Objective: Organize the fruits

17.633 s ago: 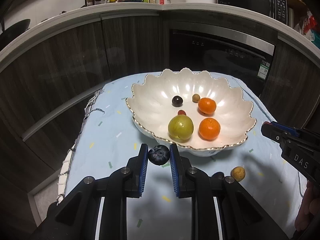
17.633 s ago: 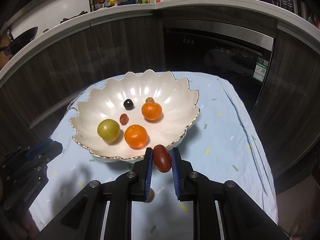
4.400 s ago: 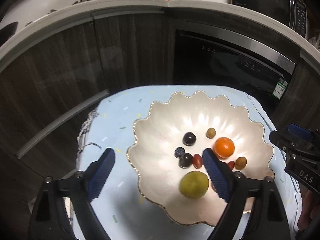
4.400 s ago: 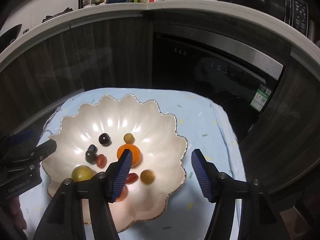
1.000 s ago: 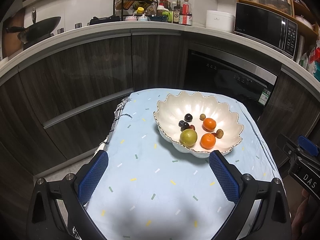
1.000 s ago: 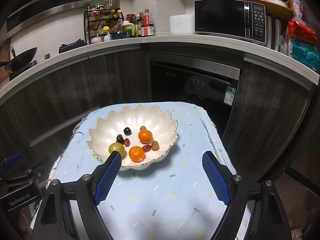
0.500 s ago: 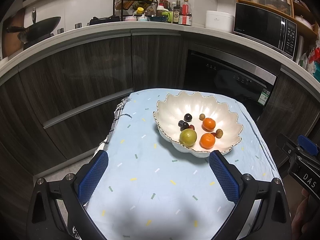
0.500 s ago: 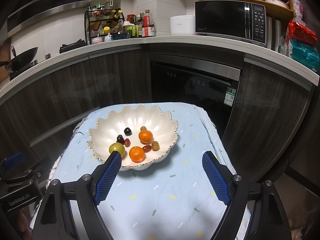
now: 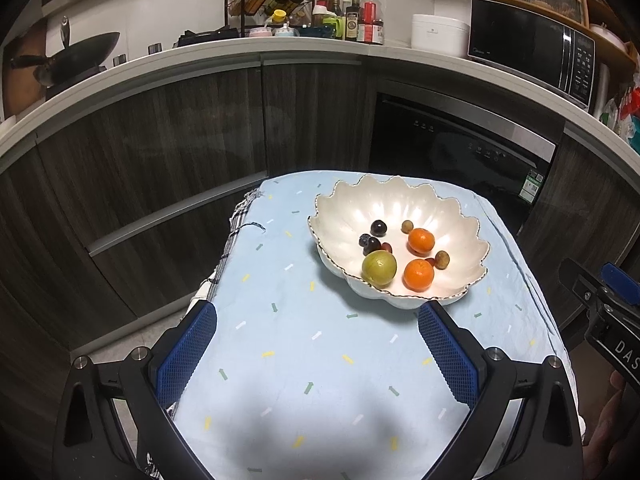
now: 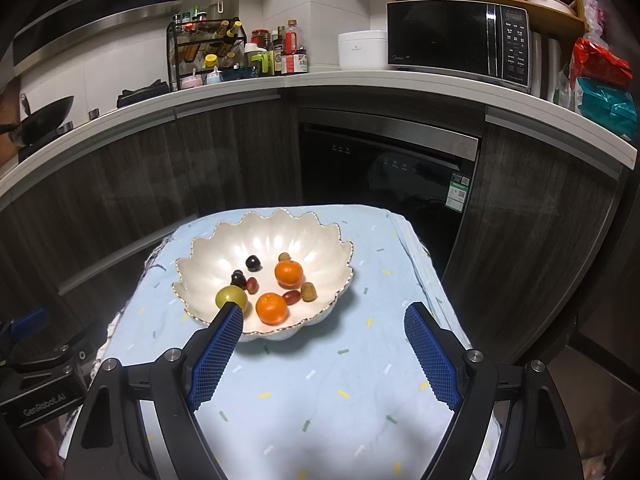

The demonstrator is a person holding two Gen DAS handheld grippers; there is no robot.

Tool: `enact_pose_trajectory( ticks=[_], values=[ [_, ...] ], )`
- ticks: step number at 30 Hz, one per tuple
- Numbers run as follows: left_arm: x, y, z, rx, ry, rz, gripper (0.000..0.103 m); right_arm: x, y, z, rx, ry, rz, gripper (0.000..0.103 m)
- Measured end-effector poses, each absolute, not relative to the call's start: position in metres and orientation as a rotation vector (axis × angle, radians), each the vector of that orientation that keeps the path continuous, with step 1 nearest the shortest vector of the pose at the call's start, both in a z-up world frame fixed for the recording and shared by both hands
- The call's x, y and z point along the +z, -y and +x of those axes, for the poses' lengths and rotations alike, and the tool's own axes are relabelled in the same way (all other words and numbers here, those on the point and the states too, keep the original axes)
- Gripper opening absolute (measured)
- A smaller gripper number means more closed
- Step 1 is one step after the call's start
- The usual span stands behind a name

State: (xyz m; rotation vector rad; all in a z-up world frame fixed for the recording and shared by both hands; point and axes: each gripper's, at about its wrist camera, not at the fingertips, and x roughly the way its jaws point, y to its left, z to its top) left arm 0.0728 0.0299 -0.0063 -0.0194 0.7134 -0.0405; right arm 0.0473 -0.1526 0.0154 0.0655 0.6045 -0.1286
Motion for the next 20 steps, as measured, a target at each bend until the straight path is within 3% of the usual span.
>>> enact_pose_trajectory(
  ticks=[20],
  values=[
    [-0.0109, -0.0297, 0.0729, -0.052, -0.717, -0.019, 0.103, 0.0141, 0.1561, 0.049, -0.126, -0.617, 0.066, 0.084]
  ],
)
